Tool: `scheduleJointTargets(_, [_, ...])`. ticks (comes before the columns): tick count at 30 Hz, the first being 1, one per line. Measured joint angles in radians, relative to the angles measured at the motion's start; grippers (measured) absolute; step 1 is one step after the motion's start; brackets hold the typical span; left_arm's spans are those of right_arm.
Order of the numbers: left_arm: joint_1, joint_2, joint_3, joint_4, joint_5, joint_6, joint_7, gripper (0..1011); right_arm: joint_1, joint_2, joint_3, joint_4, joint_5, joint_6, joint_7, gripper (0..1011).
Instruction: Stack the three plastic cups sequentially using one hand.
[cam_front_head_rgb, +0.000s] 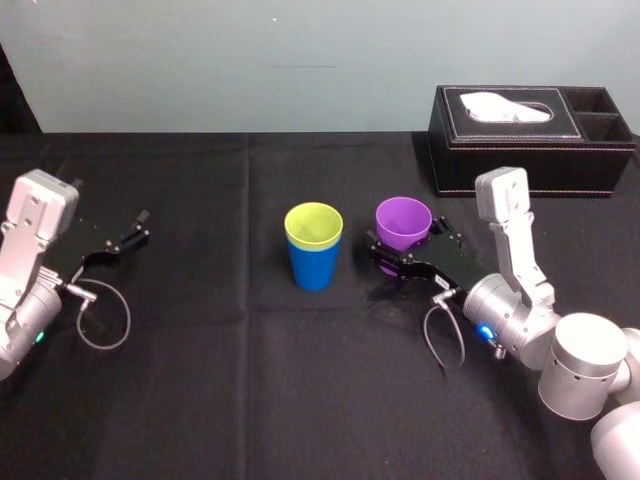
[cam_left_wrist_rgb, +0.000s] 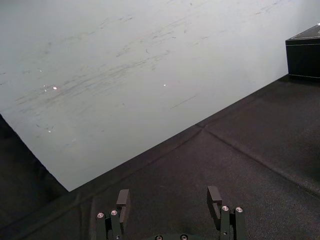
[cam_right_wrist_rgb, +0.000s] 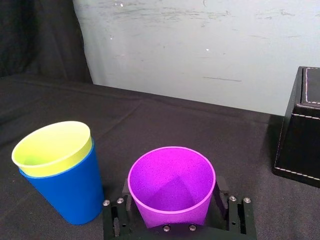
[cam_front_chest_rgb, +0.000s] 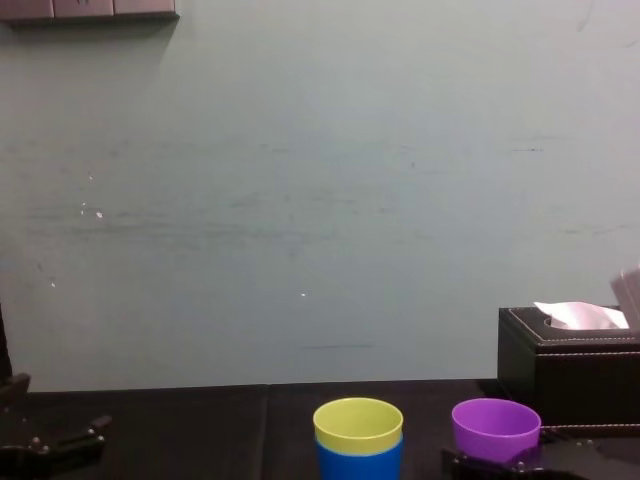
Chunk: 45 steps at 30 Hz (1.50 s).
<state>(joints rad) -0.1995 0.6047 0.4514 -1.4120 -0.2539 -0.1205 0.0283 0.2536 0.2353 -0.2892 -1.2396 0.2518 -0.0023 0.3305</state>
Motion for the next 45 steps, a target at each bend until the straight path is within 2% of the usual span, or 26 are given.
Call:
scheduleJointTargets(4, [0.000,0.000,0.000,0.000,0.000,0.000,0.000,1011,-0.001,0.000,0.000,-0.001,0.000,0.000,0.000,929])
scheduleJointTargets(7, [0.000,0.000,0.000,0.000,0.000,0.000,0.000,1011,-0.002,0.001,0.001,-0.002,0.000,0.000,0.000,817])
scheduleJointTargets(12, [0.000,0.000,0.000,0.000,0.000,0.000,0.000,1011,-0.002,0.001,0.001,-0.003,-0.001,0.000,-0.001,742])
scheduleJointTargets(16, [0.000,0.000,0.000,0.000,0.000,0.000,0.000,1011,-0.003,0.005,-0.003,-0.010,-0.006,0.004,-0.002,728])
scheduleJointTargets(20, [0.000,0.000,0.000,0.000,0.000,0.000,0.000,1011,-0.003,0.024,-0.026,-0.057,-0.037,0.036,-0.001,724])
scheduleJointTargets(23, [0.000,0.000,0.000,0.000,0.000,0.000,0.000,1011,0.001,0.039,-0.038,-0.102,-0.052,0.081,0.000,724])
scheduleJointTargets(25, [0.000,0.000,0.000,0.000,0.000,0.000,0.000,1011,0.014,0.057,-0.052,-0.145,-0.062,0.133,0.014,724])
scheduleJointTargets(26, [0.000,0.000,0.000,0.000,0.000,0.000,0.000,1011,0.014,0.057,-0.052,-0.145,-0.062,0.133,0.014,724])
scheduleJointTargets(30, [0.000,0.000,0.000,0.000,0.000,0.000,0.000,1011,0.040,0.084,-0.061,-0.207,-0.064,0.202,0.038,724])
scheduleJointTargets(36, [0.000,0.000,0.000,0.000,0.000,0.000,0.000,1011,0.073,0.102,-0.058,-0.259,-0.040,0.253,0.062,724])
scheduleJointTargets(45, [0.000,0.000,0.000,0.000,0.000,0.000,0.000,1012,0.131,0.096,-0.077,-0.254,0.009,0.261,0.106,724])
